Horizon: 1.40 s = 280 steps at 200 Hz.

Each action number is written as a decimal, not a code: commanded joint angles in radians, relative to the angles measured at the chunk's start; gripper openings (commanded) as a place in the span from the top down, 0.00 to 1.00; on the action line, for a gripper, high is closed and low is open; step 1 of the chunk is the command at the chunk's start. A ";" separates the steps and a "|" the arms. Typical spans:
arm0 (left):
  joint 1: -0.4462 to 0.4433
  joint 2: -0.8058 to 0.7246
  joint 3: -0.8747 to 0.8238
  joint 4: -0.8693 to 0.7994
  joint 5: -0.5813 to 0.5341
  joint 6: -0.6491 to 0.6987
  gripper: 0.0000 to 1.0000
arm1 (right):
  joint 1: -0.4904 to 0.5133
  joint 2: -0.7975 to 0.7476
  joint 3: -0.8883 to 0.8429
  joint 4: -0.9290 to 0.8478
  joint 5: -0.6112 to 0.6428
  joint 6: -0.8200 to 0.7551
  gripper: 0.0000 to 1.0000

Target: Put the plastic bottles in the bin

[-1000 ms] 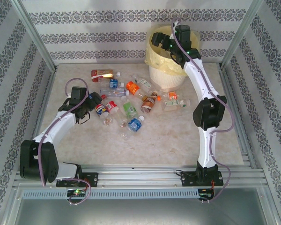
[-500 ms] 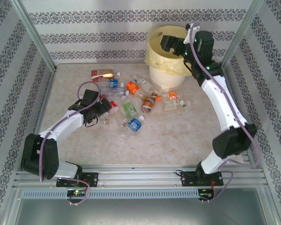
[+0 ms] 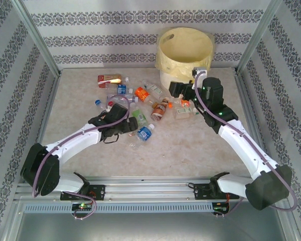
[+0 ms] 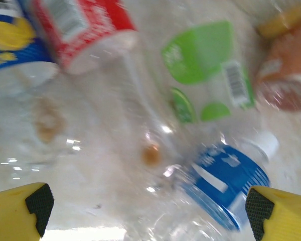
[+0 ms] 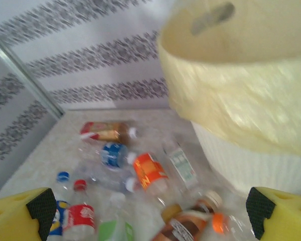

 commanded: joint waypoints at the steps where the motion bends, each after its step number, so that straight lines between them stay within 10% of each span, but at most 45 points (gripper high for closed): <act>1: -0.071 0.017 -0.003 0.038 0.068 0.201 0.00 | -0.008 -0.044 -0.047 -0.024 0.093 0.044 0.02; 91: -0.245 0.158 -0.089 0.107 -0.079 0.327 0.01 | -0.016 -0.045 -0.054 -0.055 0.144 0.026 0.02; 181: -0.268 0.203 -0.067 0.113 -0.089 0.340 0.37 | -0.016 -0.064 -0.068 -0.069 0.161 0.025 0.02; 280: -0.220 0.087 0.070 0.313 0.144 0.330 0.41 | -0.017 -0.077 -0.025 -0.056 0.131 0.131 0.02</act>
